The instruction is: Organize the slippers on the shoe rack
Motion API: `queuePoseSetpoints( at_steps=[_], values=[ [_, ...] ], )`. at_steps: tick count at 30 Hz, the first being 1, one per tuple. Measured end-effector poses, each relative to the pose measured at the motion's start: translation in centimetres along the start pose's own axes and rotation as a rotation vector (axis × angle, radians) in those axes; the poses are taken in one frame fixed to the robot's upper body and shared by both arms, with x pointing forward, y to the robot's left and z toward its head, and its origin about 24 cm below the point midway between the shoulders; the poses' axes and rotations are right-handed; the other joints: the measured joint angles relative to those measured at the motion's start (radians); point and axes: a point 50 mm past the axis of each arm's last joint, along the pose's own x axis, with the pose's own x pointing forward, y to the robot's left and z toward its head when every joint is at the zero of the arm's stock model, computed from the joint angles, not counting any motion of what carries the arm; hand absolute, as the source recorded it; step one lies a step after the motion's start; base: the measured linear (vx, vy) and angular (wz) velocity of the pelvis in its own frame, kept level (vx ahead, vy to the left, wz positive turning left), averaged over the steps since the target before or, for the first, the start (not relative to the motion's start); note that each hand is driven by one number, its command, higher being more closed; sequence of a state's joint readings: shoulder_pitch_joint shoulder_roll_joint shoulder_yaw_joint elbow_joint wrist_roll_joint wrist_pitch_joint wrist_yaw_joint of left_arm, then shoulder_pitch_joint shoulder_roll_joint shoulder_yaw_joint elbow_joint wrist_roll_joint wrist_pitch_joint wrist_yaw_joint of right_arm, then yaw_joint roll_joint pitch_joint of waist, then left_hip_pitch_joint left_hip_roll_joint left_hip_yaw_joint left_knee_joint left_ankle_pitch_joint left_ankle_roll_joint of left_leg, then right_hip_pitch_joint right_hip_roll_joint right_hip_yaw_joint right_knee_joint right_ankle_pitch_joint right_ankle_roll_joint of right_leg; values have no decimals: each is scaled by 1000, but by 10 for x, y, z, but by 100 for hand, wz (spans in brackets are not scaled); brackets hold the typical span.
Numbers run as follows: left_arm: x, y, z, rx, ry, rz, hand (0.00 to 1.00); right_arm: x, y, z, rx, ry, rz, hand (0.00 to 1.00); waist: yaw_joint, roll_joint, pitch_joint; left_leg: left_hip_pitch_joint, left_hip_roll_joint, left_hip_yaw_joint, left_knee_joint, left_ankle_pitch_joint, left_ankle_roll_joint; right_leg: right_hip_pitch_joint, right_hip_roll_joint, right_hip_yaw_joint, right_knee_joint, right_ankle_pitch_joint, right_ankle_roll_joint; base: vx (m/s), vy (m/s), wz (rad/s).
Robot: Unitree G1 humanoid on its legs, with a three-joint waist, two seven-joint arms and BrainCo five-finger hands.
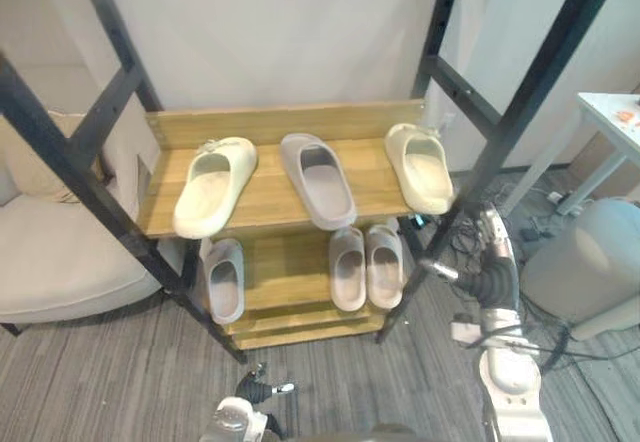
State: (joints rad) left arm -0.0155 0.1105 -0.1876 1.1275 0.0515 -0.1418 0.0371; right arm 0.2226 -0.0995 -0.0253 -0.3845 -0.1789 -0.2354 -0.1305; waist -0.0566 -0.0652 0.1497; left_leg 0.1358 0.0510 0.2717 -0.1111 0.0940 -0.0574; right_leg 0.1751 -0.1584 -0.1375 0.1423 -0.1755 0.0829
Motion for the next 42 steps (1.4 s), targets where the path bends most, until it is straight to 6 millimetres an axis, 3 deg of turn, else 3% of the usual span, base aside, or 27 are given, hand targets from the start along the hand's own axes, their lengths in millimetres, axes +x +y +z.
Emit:
queuePoseSetpoints(
  at_steps=[10,18,24,28,36,42],
  values=[
    [0,0,1,4,-6,-3,0,42,1,36,28,-247,45,0,4,-2,-5,-29,2,-34,0,21,6,-7,3,-33,-5,7,4,-33,-12,10],
    [0,0,3,1,-10,-3,0,86,5,23,35,-218,65,0,19,-7,-11,-67,-9,-61,0,26,10,-16,0,-61,-29,19,10,-23,7,12],
    [2,2,8,0,-29,1,0,124,11,19,-13,-189,93,0,57,-9,-10,-93,-19,-75,0,24,16,-17,-4,-78,-62,32,19,19,14,8],
    [2,3,9,-9,-31,5,0,146,14,16,-42,-154,96,0,60,-10,-9,-103,-27,-86,0,25,18,-15,-8,-87,-67,36,22,53,5,9],
    [2,4,13,-26,-49,11,0,179,23,23,-70,-127,108,0,67,-5,10,-112,-27,-96,0,16,13,-18,-7,-101,-70,38,24,11,1,4],
    [3,6,19,-30,-74,17,0,192,24,26,-80,-111,103,0,68,-4,40,-126,-28,-119,0,3,12,-17,-7,-122,-70,40,25,-16,3,10]
  ],
)
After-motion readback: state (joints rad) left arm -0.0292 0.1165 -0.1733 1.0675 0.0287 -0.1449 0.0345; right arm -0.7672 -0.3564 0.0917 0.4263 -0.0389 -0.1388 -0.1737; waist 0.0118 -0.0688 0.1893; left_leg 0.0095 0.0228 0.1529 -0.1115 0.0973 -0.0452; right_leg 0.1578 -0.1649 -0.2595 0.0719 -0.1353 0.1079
